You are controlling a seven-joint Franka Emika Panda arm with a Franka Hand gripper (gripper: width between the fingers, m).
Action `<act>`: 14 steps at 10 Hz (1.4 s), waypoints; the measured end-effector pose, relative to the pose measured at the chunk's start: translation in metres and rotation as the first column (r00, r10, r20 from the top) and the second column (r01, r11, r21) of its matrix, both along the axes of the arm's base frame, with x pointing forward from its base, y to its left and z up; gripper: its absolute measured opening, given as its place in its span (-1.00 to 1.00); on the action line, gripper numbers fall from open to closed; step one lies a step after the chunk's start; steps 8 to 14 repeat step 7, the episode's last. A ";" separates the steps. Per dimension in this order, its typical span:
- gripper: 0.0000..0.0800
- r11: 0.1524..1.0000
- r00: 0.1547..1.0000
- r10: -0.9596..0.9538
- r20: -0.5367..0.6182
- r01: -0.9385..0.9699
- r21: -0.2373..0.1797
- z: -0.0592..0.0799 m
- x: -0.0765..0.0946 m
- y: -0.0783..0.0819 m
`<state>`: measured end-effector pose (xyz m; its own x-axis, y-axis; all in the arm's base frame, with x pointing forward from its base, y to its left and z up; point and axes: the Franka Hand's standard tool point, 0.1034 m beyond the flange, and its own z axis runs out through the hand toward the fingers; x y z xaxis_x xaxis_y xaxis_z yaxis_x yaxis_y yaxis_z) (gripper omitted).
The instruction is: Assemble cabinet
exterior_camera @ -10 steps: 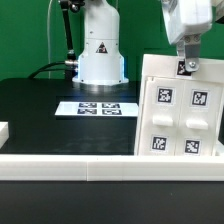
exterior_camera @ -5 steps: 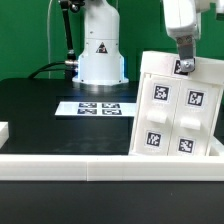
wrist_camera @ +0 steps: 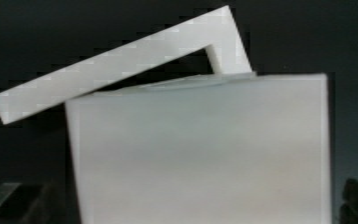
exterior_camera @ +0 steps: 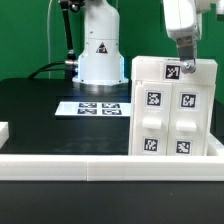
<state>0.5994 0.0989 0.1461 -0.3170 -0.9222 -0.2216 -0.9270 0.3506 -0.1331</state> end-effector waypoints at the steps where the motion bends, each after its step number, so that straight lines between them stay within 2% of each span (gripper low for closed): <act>1: 0.99 1.000 1.000 0.002 0.000 -0.002 -0.001 0.000 0.000 0.000; 14: 0.99 1.000 1.000 0.021 0.001 -0.021 -0.004 -0.002 -0.001 0.001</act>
Offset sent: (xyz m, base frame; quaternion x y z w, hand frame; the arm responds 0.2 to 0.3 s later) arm 0.0000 0.0000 0.0000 0.0000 0.0000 0.0000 1.0000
